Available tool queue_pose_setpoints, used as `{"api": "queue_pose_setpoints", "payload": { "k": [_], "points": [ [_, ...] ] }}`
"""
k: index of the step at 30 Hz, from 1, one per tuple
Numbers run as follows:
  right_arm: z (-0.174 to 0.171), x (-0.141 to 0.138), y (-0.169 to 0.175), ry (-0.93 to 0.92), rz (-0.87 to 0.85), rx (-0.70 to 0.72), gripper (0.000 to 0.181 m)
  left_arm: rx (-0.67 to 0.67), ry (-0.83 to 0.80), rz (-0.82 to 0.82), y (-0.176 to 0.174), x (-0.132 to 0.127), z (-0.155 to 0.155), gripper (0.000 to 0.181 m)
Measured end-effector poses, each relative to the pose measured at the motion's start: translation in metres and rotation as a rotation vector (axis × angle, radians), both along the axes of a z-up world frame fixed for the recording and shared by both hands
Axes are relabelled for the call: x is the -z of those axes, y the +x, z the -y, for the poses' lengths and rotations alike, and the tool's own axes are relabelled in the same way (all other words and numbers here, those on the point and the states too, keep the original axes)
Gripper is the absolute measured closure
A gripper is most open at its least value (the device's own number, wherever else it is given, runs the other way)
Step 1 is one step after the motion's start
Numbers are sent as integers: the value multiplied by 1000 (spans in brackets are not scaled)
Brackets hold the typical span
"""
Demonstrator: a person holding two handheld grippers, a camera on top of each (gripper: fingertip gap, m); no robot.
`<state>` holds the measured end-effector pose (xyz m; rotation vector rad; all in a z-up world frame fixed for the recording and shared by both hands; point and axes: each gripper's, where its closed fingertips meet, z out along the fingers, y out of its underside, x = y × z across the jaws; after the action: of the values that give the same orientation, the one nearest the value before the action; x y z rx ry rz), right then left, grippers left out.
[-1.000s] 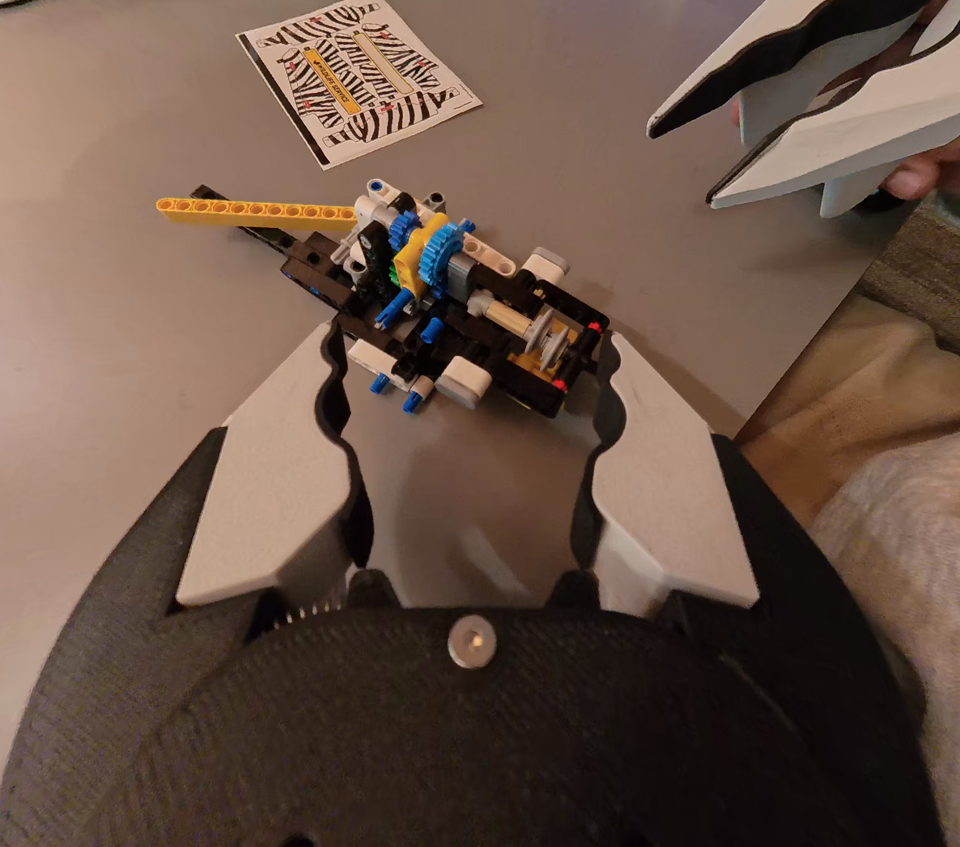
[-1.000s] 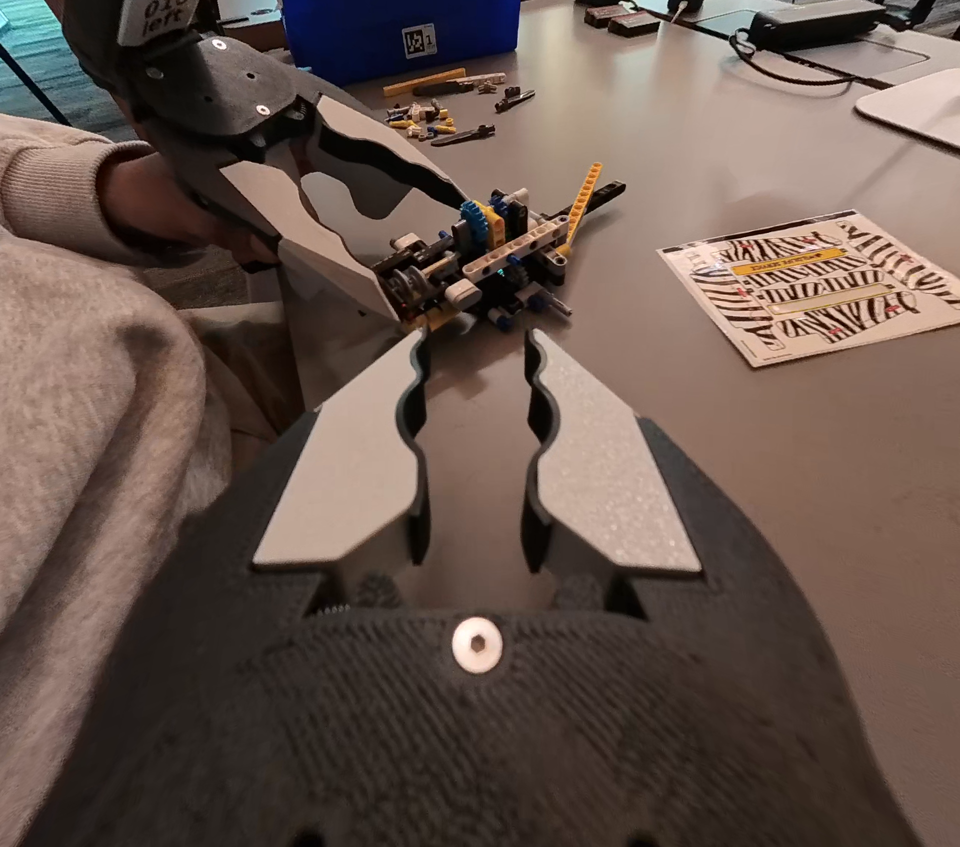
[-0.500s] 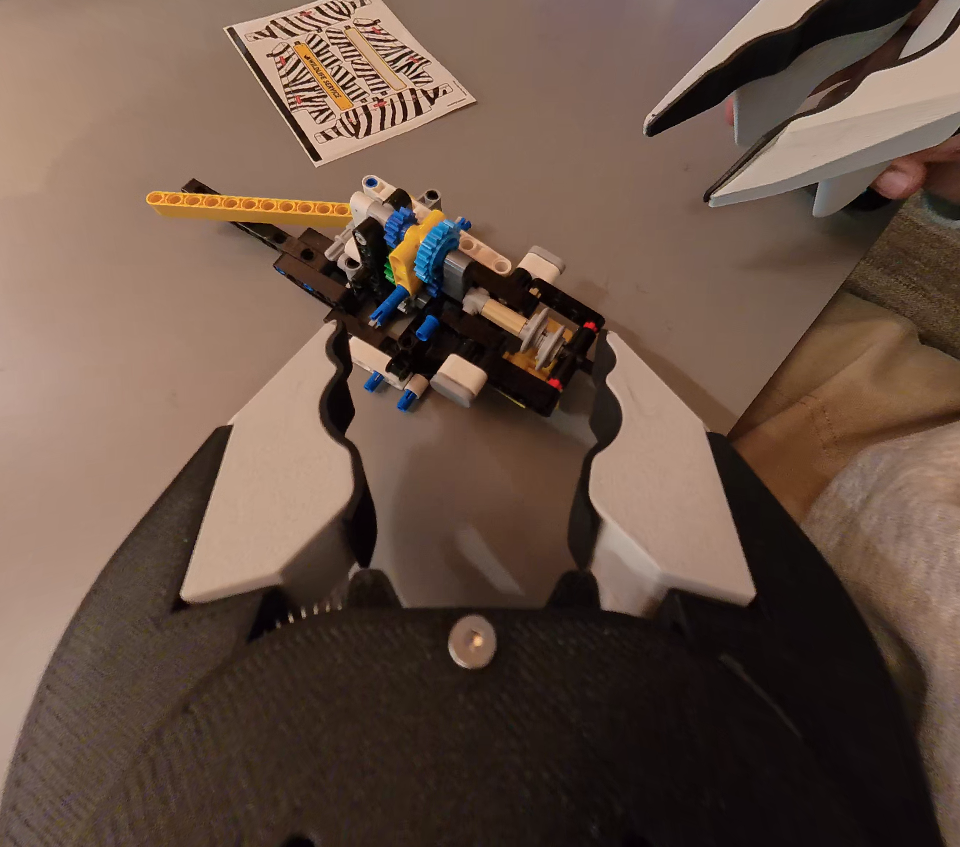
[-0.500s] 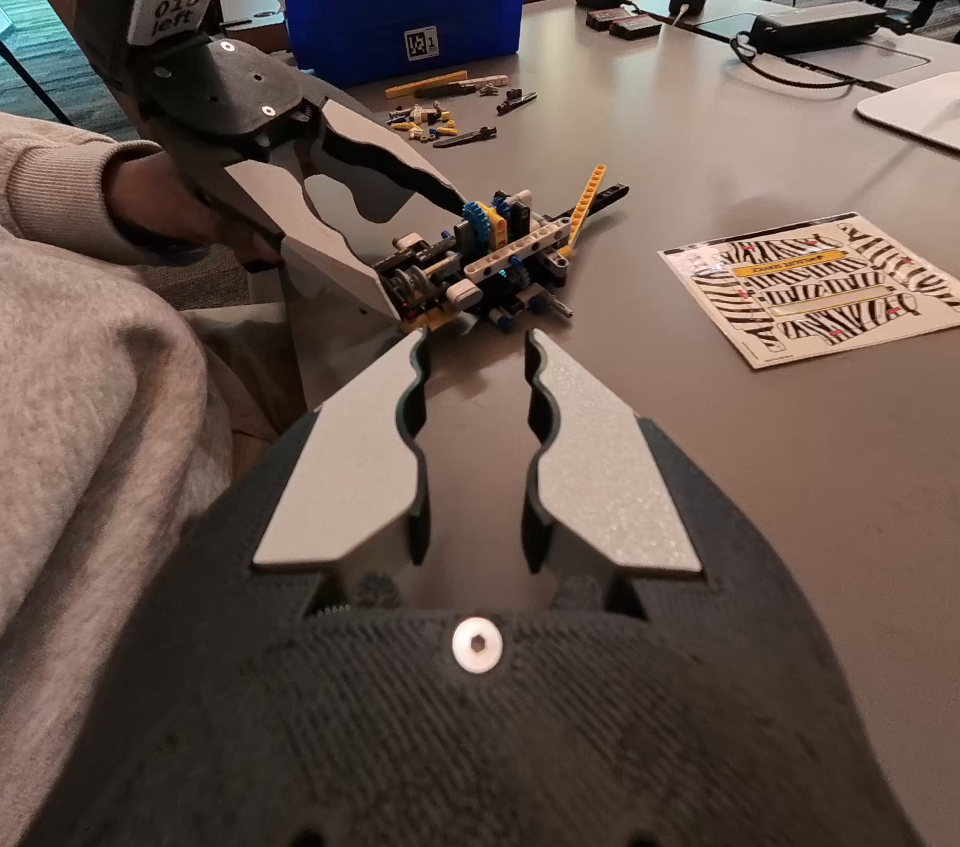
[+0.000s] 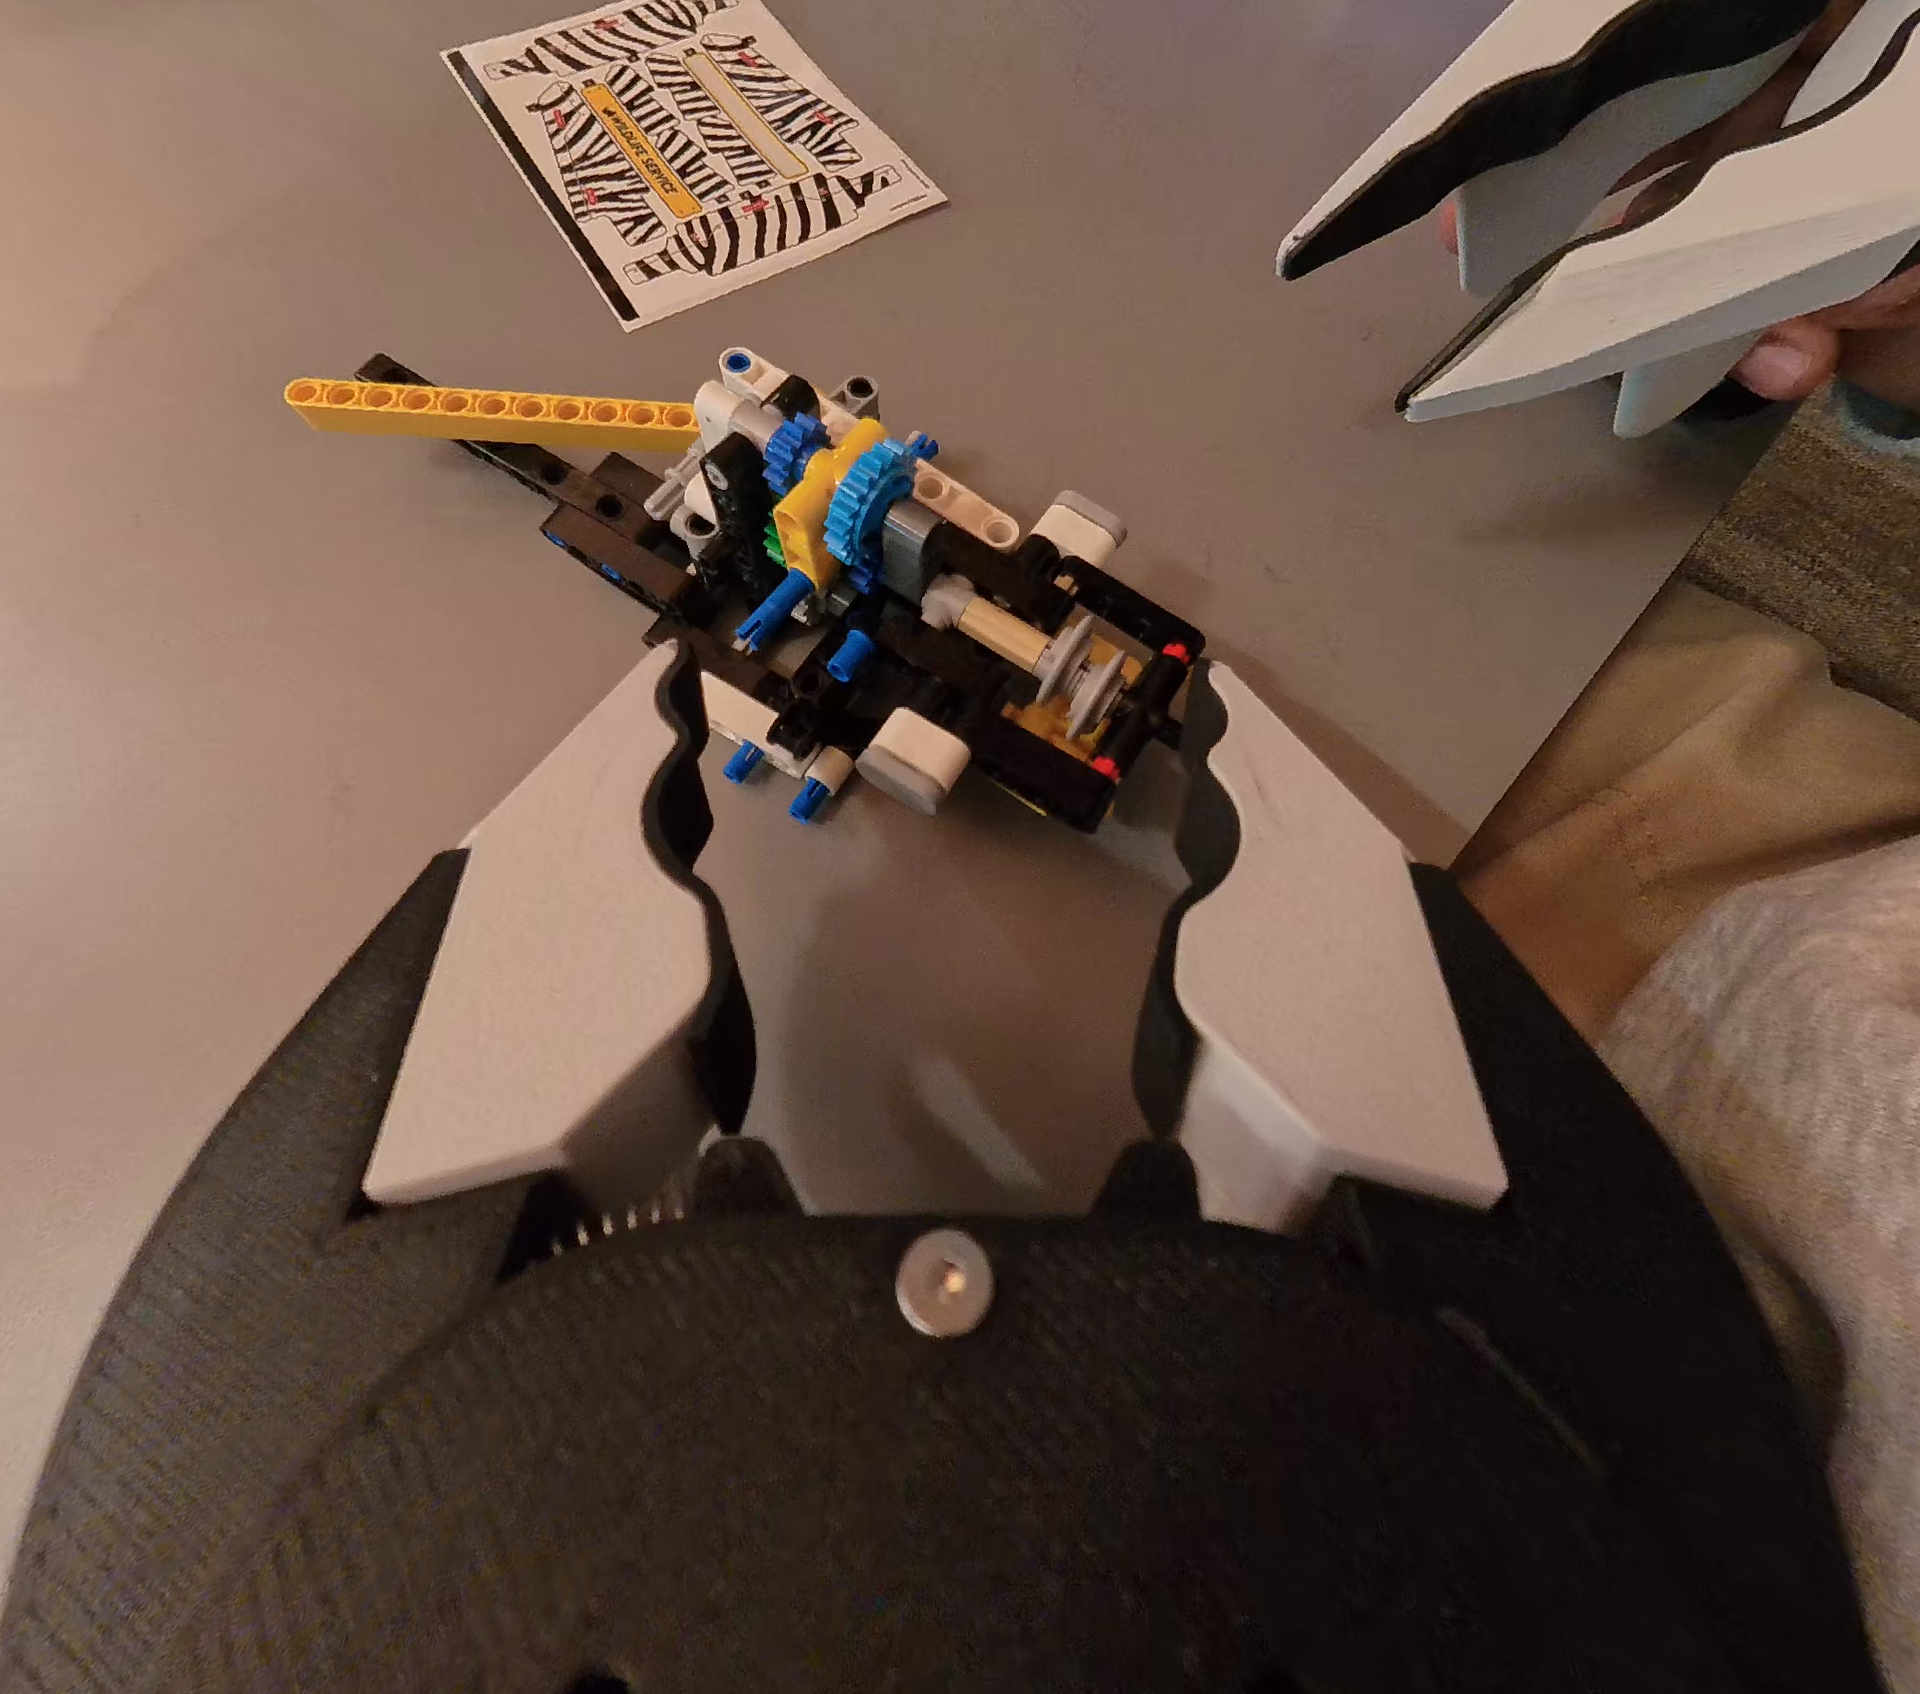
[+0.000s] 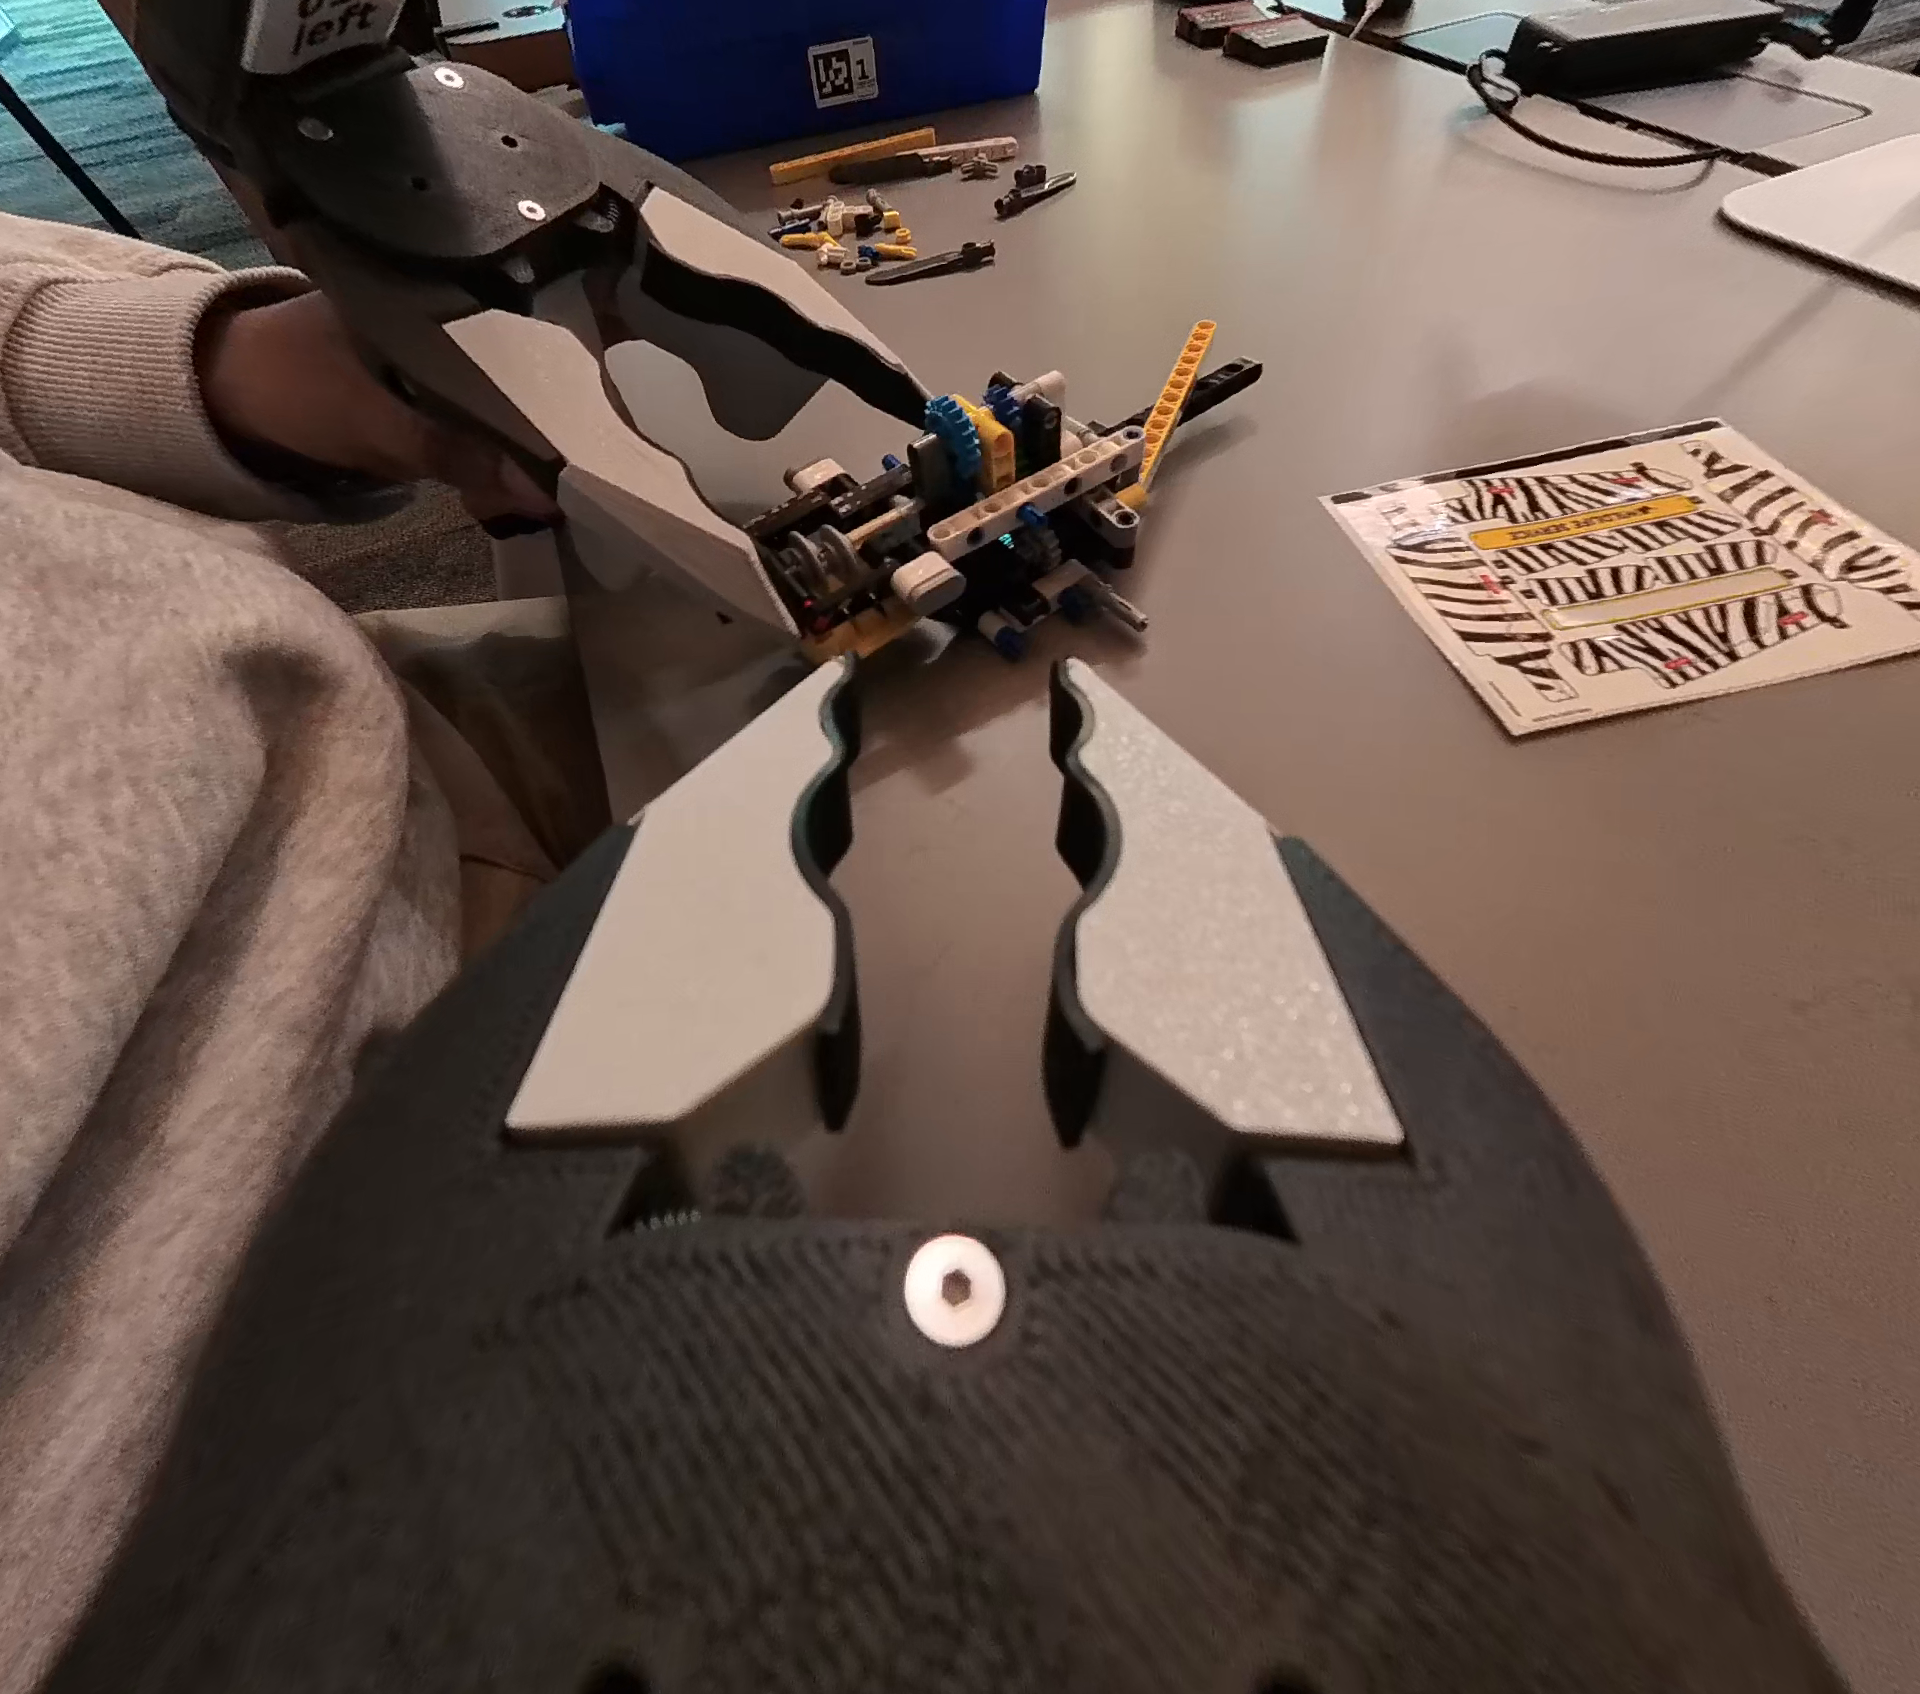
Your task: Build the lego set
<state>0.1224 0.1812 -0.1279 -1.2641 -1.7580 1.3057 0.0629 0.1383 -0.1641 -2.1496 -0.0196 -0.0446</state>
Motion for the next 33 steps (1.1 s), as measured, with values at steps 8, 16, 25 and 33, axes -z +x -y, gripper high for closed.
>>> {"api": "queue_pose_setpoints", "payload": {
  "k": [8, 16, 25, 33],
  "points": [
    [0, 0, 0, 0, 4, -1, 146, 3, 0, 3, 0, 0, 0, 90],
    [0, 1, 0, 0, 5, -1, 146, 5, -1, 3, 1, 0, 0, 91],
    [0, 1, 0, 2, 5, -2, 146, 4, 0, 7, 1, 0, 0, 91],
    [0, 1, 0, 1, 8, -2, 146, 2, 0, 29, 0, 0, 0, 91]
  ]
}}
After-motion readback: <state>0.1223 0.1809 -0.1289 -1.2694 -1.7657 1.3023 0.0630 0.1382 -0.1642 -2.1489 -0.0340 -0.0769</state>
